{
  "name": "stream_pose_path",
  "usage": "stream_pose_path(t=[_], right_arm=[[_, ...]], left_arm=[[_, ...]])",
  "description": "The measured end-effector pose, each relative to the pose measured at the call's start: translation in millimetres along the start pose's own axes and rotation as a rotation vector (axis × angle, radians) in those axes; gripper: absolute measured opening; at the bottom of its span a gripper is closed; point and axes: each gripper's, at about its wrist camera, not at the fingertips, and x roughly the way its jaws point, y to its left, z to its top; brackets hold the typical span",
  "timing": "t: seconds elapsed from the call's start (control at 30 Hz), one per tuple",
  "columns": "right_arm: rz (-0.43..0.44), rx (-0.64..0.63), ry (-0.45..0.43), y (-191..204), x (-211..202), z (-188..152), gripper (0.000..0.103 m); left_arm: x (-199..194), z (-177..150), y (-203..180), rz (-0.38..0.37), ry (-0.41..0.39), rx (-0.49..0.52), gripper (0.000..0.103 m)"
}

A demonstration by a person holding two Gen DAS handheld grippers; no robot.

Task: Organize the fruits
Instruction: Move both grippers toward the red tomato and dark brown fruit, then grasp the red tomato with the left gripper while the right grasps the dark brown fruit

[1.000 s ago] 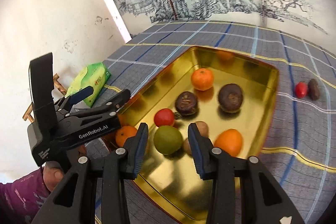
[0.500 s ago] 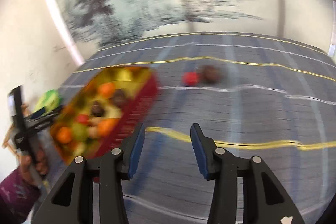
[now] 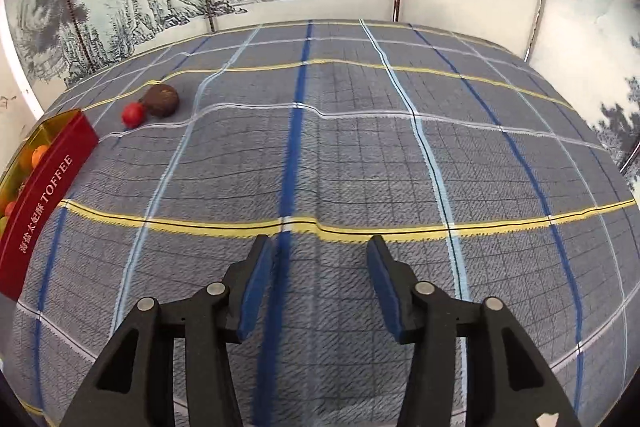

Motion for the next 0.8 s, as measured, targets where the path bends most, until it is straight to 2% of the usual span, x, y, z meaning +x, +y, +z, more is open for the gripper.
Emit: stream_pose_path(t=[0.07,0.13,0.3,0.33,0.4,0.47,0.67,0.7,0.77,0.8], right_arm=[[0.004,-0.012,0.006,5,1,0,0.056],[-0.007,-0.039,0.015,13,2,0,0.062],[0.030,-0.030,0.014,12,3,-1,0.068],[0.045,-0.018,0.010,10,3,-1,0.068],[0.078,0.008,0.003,5,2,-2,0.068],[0.101,0.025,-0.002,1,1,-2,0.068],[0.158,0.058,-0.012,-5,0,-3,0.069],[0.167,0.061,-0.013,-6,0,-3,0.069],[0.180,0.066,-0.014,-7,0,-3,0.070],[0.188,0.069,-0.015,-7,0,-3,0.070]], left_arm=[[-1,27,-31,-0.077,-0.005,0.081,0.102],[9,54,-74,-0.179,0.024,0.173,0.102],[60,82,-174,-0.382,0.129,0.374,0.100],[70,83,-190,-0.407,0.143,0.416,0.095],[96,84,-218,-0.437,0.188,0.495,0.086],[126,87,-236,-0.466,0.269,0.525,0.076],[190,84,-254,-0.464,0.398,0.517,0.070],[199,81,-255,-0.457,0.419,0.513,0.067],[216,78,-256,-0.468,0.461,0.500,0.054],[220,76,-258,-0.471,0.469,0.497,0.052]])
